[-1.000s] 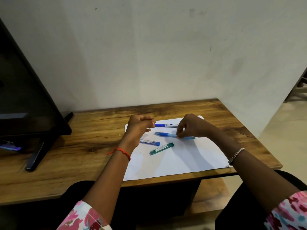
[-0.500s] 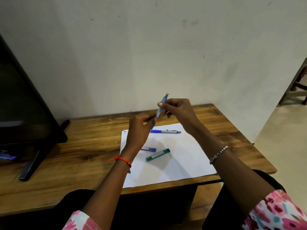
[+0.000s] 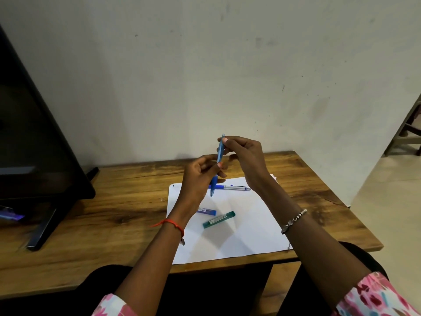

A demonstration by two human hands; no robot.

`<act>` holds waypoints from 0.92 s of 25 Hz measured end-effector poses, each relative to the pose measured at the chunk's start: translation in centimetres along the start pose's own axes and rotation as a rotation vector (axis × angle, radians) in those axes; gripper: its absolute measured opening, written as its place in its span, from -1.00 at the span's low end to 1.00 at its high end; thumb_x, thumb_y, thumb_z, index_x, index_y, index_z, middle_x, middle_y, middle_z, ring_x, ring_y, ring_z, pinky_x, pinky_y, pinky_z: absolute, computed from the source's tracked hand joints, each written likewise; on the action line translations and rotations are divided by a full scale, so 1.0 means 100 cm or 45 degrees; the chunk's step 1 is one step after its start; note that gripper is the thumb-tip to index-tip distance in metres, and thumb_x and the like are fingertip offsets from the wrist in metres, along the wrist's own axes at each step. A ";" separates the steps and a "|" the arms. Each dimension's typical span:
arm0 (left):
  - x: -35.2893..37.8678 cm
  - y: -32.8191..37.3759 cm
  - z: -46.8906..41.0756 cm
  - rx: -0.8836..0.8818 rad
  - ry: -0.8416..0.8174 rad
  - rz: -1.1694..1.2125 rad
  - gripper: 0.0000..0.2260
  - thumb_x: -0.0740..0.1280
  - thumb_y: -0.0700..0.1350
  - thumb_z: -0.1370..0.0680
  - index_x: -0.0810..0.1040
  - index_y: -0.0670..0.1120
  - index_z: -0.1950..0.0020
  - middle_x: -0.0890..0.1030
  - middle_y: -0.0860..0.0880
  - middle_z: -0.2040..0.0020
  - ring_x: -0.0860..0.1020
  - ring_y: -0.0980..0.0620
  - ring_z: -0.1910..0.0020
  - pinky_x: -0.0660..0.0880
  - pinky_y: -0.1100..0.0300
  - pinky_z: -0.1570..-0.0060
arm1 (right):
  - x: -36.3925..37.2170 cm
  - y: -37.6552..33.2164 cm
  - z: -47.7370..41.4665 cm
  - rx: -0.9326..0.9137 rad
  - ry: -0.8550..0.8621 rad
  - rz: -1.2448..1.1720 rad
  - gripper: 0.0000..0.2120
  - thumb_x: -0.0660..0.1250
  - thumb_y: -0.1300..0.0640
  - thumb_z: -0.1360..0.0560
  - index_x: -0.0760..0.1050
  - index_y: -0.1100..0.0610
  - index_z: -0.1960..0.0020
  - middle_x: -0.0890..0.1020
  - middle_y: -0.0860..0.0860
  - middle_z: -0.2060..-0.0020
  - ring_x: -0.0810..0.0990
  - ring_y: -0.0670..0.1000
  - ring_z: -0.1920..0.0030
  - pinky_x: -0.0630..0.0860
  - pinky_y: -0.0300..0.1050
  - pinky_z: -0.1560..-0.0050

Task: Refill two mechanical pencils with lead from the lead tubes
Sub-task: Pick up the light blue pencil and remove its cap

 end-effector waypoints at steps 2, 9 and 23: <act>0.001 0.001 0.000 -0.012 -0.013 0.061 -0.83 0.28 -0.23 -0.52 0.49 -0.15 -0.10 0.61 0.00 0.22 0.60 0.20 0.42 0.60 0.29 0.28 | 0.002 -0.002 -0.001 0.006 0.000 -0.015 -0.80 0.29 0.18 -0.52 0.60 0.25 -0.06 0.65 0.13 0.15 0.60 0.05 0.14 0.53 -0.09 0.11; 0.007 0.004 0.003 -0.038 -0.072 0.132 -0.87 0.23 -0.26 -0.54 0.46 -0.10 -0.05 0.55 -0.04 0.28 0.53 0.23 0.48 0.56 0.36 0.40 | 0.000 -0.005 0.000 -0.077 0.152 0.015 -0.85 0.32 0.19 -0.49 0.62 0.24 0.06 0.65 0.12 0.26 0.61 -0.02 0.26 0.51 -0.34 0.26; 0.009 -0.004 0.000 -0.046 -0.104 0.151 -0.88 0.21 -0.24 -0.56 0.49 -0.14 -0.05 0.49 -0.05 0.33 0.42 0.11 0.40 0.43 0.36 0.46 | -0.002 0.000 -0.001 -0.029 0.355 0.005 -0.84 0.40 0.16 -0.44 0.64 0.26 0.12 0.63 0.07 0.36 0.63 -0.06 0.39 0.57 -0.30 0.36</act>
Point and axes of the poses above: each hand's wrist, its own z-axis away from the middle knuckle, its own x-axis out of the palm, y = z × x, the point moved 3 cm from there along -z, towards the middle knuckle
